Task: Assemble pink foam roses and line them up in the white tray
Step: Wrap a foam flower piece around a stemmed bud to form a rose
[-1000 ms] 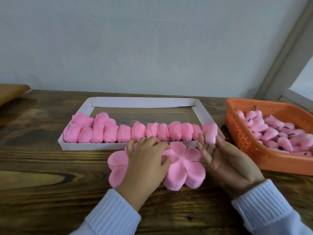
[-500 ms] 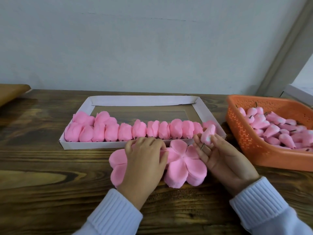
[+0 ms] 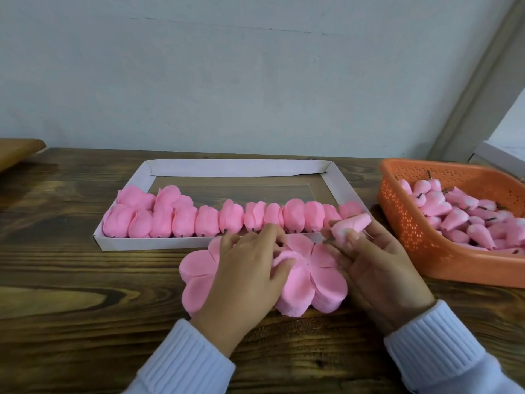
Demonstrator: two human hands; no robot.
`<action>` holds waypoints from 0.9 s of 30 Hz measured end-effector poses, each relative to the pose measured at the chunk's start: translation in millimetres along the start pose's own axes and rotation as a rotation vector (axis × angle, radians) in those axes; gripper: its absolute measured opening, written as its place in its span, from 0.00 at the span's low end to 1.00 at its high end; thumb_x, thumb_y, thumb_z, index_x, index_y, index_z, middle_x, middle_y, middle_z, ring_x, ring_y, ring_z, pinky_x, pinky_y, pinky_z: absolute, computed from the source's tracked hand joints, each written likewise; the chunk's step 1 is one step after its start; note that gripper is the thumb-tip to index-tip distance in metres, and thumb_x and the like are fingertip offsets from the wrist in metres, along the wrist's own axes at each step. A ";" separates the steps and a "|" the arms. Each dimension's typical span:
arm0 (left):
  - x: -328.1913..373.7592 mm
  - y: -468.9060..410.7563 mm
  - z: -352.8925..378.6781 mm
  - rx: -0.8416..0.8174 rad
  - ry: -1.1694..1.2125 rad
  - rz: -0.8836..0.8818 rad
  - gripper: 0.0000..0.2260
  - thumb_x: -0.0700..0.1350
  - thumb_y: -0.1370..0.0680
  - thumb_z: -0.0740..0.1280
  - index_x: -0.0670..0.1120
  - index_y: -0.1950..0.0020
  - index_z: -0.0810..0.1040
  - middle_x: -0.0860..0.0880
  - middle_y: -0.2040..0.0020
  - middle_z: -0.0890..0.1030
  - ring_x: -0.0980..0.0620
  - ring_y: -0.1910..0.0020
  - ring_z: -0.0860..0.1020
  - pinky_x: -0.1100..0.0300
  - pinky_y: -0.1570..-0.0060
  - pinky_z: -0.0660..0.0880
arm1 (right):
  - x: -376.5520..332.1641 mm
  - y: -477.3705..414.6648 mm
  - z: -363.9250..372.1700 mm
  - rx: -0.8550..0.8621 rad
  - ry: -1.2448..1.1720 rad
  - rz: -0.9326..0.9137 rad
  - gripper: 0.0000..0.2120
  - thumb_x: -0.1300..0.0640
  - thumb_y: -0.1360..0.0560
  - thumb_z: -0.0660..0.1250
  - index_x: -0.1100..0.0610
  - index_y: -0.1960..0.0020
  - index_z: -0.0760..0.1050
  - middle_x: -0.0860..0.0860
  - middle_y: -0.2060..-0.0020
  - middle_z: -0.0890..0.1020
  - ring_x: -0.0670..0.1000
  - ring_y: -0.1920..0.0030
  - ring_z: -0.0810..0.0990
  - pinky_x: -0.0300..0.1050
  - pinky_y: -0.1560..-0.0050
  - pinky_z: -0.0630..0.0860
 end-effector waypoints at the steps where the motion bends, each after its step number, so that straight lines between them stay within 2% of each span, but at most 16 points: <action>1: 0.4 0.2 0.4 -0.007 0.031 -0.004 0.09 0.47 0.27 0.71 0.54 0.50 0.75 0.60 0.62 0.79 0.60 0.59 0.74 0.59 0.45 0.60 | -0.9 1.0 2.0 -0.004 0.051 -0.021 0.17 0.55 0.37 0.80 0.57 0.50 0.82 0.59 0.53 0.84 0.55 0.49 0.84 0.48 0.50 0.80; 2: 0.9 0.0 0.5 -0.009 0.061 -0.004 0.08 0.45 0.28 0.73 0.54 0.51 0.78 0.60 0.63 0.79 0.61 0.60 0.75 0.56 0.44 0.65 | -1.7 1.9 1.8 0.005 0.116 -0.050 0.21 0.52 0.39 0.82 0.57 0.50 0.82 0.59 0.54 0.84 0.55 0.51 0.84 0.49 0.51 0.80; 4: 2.8 0.8 -2.4 0.024 0.104 0.012 0.07 0.40 0.30 0.74 0.52 0.57 0.82 0.59 0.64 0.81 0.58 0.61 0.77 0.51 0.50 0.73 | -7.3 4.8 2.9 0.043 0.265 -0.139 0.20 0.50 0.38 0.81 0.55 0.51 0.81 0.57 0.54 0.85 0.54 0.52 0.84 0.51 0.53 0.80; 7: -1.6 2.4 -10.1 0.122 0.286 -0.033 0.07 0.36 0.28 0.70 0.48 0.58 0.81 0.54 0.63 0.82 0.55 0.61 0.78 0.59 0.56 0.74 | -17.6 9.6 10.7 0.034 0.362 -0.288 0.14 0.52 0.34 0.78 0.55 0.52 0.79 0.56 0.55 0.85 0.54 0.52 0.83 0.49 0.52 0.80; 10: -12.1 4.5 -6.2 0.106 0.640 -0.247 0.05 0.40 0.23 0.66 0.50 0.54 0.79 0.55 0.60 0.82 0.60 0.60 0.79 0.70 0.61 0.73 | -22.5 12.3 16.9 -0.005 0.332 -0.336 0.12 0.53 0.32 0.76 0.55 0.52 0.79 0.54 0.55 0.85 0.51 0.53 0.83 0.44 0.54 0.79; 13: -21.8 9.7 6.4 0.061 0.885 -0.512 0.05 0.44 0.21 0.65 0.51 0.52 0.80 0.57 0.59 0.84 0.62 0.59 0.81 0.71 0.63 0.73 | -26.5 16.7 23.6 -0.024 0.344 -0.380 0.09 0.56 0.31 0.74 0.53 0.53 0.79 0.53 0.56 0.85 0.50 0.54 0.84 0.42 0.55 0.79; 16: -20.2 15.8 17.3 -0.023 1.085 -0.693 0.09 0.44 0.20 0.62 0.47 0.59 0.79 0.55 0.71 0.79 0.62 0.73 0.77 0.71 0.77 0.68 | -34.9 23.6 29.8 0.017 0.389 -0.482 0.09 0.56 0.32 0.74 0.52 0.53 0.78 0.49 0.59 0.85 0.47 0.57 0.83 0.39 0.56 0.79; 18: -19.4 17.9 21.6 -0.057 1.126 -0.723 0.09 0.44 0.19 0.61 0.47 0.57 0.78 0.54 0.71 0.80 0.62 0.75 0.76 0.72 0.79 0.66 | -41.1 29.7 34.1 0.039 0.434 -0.563 0.12 0.58 0.33 0.75 0.51 0.51 0.77 0.48 0.58 0.84 0.46 0.56 0.83 0.37 0.55 0.78; 21: -23.8 18.5 25.8 -0.040 1.130 -0.725 0.08 0.43 0.19 0.60 0.48 0.45 0.79 0.54 0.60 0.84 0.63 0.68 0.80 0.71 0.76 0.70 | -43.2 35.9 40.9 0.021 0.543 -0.612 0.18 0.61 0.33 0.76 0.54 0.44 0.78 0.50 0.52 0.84 0.48 0.51 0.84 0.38 0.52 0.78; 23: -25.6 18.6 26.6 -0.031 1.116 -0.723 0.09 0.42 0.19 0.60 0.49 0.42 0.78 0.52 0.53 0.85 0.60 0.61 0.82 0.69 0.71 0.73 | -41.8 38.7 46.9 -0.012 0.655 -0.631 0.16 0.59 0.33 0.77 0.58 0.47 0.80 0.46 0.51 0.84 0.46 0.50 0.83 0.35 0.51 0.77; 24: -26.2 18.8 27.4 -0.032 1.104 -0.719 0.10 0.42 0.18 0.60 0.49 0.41 0.78 0.50 0.51 0.85 0.58 0.58 0.83 0.68 0.68 0.75 | -40.4 39.8 50.1 -0.028 0.707 -0.637 0.14 0.58 0.33 0.76 0.56 0.48 0.80 0.44 0.51 0.84 0.44 0.50 0.83 0.34 0.50 0.76; 25: -26.0 19.0 27.5 -0.037 1.101 -0.718 0.10 0.41 0.18 0.60 0.49 0.41 0.77 0.49 0.49 0.84 0.57 0.54 0.83 0.65 0.64 0.77 | -38.5 40.1 52.8 -0.041 0.755 -0.634 0.13 0.56 0.33 0.75 0.53 0.48 0.81 0.42 0.51 0.84 0.43 0.49 0.82 0.33 0.50 0.76; 27: -24.0 18.9 29.6 -0.055 1.138 -0.729 0.12 0.39 0.19 0.59 0.47 0.38 0.76 0.46 0.46 0.83 0.51 0.48 0.82 0.55 0.49 0.80 | -34.9 39.3 57.8 -0.059 0.858 -0.625 0.13 0.55 0.32 0.74 0.48 0.48 0.81 0.38 0.50 0.83 0.42 0.49 0.82 0.32 0.49 0.75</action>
Point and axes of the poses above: each hand's wrist, its own y-axis away from the middle knuckle, its own z-axis out of the palm, x = y × z, the point moved 8 cm from there along -y, towards the middle knuckle
